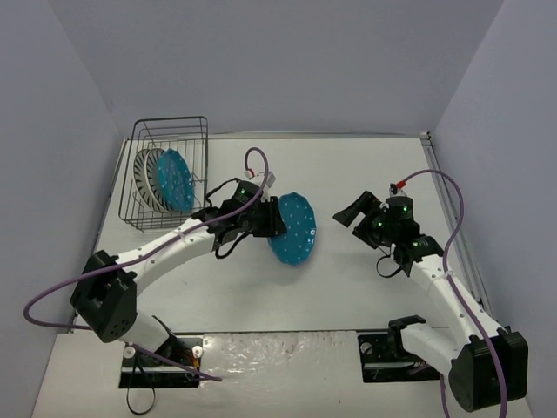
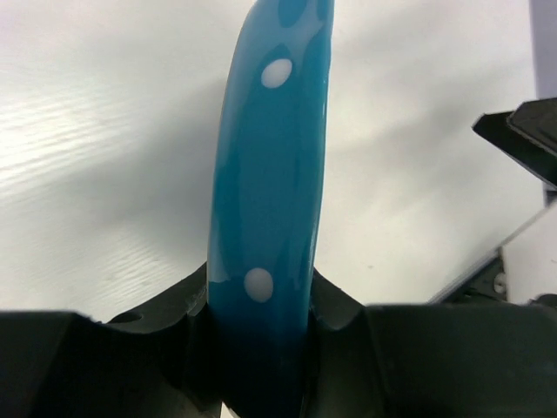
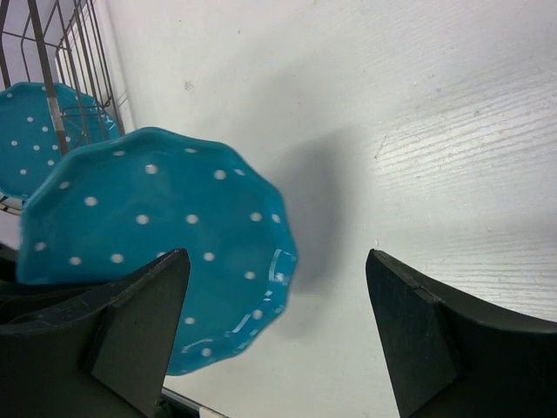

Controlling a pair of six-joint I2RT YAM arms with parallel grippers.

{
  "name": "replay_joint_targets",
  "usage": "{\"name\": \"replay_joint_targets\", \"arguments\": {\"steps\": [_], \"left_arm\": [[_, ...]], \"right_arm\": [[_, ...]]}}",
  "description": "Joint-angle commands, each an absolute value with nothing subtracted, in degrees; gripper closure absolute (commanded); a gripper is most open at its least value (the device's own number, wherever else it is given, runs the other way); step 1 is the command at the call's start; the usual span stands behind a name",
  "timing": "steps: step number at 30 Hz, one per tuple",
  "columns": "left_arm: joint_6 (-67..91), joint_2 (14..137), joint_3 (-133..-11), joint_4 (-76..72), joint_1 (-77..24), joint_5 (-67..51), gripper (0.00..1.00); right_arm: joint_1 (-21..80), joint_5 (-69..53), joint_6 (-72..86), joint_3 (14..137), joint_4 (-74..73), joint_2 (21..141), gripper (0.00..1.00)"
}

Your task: Load the plates into the dish rack

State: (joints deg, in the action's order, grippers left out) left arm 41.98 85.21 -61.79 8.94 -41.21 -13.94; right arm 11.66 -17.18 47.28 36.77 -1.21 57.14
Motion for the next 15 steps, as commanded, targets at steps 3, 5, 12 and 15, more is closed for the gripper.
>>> {"name": "replay_joint_targets", "arguments": {"steps": [3, 5, 12, 15], "left_arm": [[31.63, 75.34, -77.9, 21.07, -34.1, -3.64, 1.0], [29.81, 74.62, -80.91, 24.64, -30.97, -3.43, 1.0], [23.52, 76.97, -92.39, 31.59, -19.86, -1.32, 1.0], [21.48, 78.4, -94.79, 32.74, -16.44, 0.02, 1.0]], "right_arm": [[11.82, -16.35, 46.1, 39.07, 0.22, 55.9, 0.21], [11.87, -16.44, 46.05, 39.02, 0.26, 55.81, 0.21], [11.87, -16.68, 45.9, 38.85, 0.2, 55.9, 0.22], [11.78, -16.61, 45.71, 38.85, 0.26, 55.98, 0.22]]}}
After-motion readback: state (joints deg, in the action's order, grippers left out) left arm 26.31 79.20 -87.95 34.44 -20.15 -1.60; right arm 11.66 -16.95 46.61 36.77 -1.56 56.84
